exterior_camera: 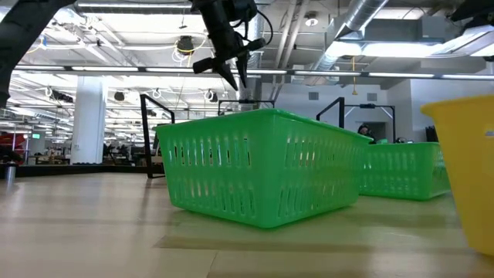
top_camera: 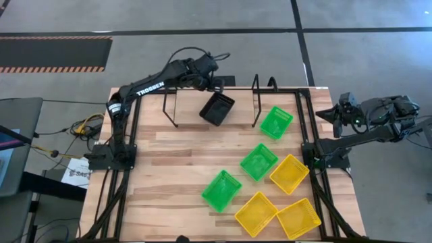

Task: Stack baskets on shelf by color
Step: Stack the black bin on top of the black bin on the shelf

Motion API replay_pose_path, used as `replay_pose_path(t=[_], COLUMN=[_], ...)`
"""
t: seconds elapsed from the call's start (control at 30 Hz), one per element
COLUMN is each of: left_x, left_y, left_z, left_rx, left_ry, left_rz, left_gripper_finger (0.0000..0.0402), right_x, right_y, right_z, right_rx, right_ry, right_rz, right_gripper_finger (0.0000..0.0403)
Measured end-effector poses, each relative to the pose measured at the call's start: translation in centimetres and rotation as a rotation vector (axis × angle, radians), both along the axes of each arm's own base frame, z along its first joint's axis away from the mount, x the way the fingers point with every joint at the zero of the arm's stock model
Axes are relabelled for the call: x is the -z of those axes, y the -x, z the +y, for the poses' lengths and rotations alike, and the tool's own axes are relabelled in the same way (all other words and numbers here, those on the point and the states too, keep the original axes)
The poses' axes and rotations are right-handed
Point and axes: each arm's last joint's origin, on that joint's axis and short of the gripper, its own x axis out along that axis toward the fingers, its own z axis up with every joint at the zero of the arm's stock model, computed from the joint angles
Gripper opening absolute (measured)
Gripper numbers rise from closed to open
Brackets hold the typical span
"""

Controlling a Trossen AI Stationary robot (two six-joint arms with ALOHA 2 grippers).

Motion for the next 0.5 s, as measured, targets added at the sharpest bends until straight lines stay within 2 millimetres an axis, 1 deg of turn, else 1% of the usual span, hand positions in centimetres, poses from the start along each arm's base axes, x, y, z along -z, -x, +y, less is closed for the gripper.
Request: replay_pose_path(t=[0.1, 0.3, 0.33, 0.43, 0.47, 0.5], left_x=[0.0, 0.8, 1.2, 2.3, 2.8, 3.4], left_y=[-0.6, -1.8, -1.9, -3.0, -3.0, -3.6], left_z=[-0.3, -0.9, -0.9, -1.0, -1.0, -1.0], left_rx=[0.013, 0.036, 0.038, 0.045, 0.045, 0.050], left_ry=[-0.015, -0.019, -0.011, -0.010, 0.002, 0.000], left_rz=[-0.028, -0.039, -0.023, -0.013, 0.010, 0.015], left_gripper_finger=[0.0098, 0.0098, 0.0098, 0.0098, 0.0098, 0.0098], right_x=[0.0, 0.0, 0.0, 0.0, 0.0, 0.0], right_y=[0.0, 0.0, 0.0, 0.0, 0.0, 0.0], right_z=[0.0, 0.0, 0.0, 0.0, 0.0, 0.0], right_rx=[0.000, 0.000, 0.000, 0.004, 0.004, 0.004], right_ry=[0.000, 0.000, 0.000, -0.006, -0.006, -0.006], right_rz=[0.000, 0.000, 0.000, -0.003, -0.003, -0.003], right_gripper_finger=[0.0008, 0.0008, 0.0008, 0.0008, 0.0008, 0.0008])
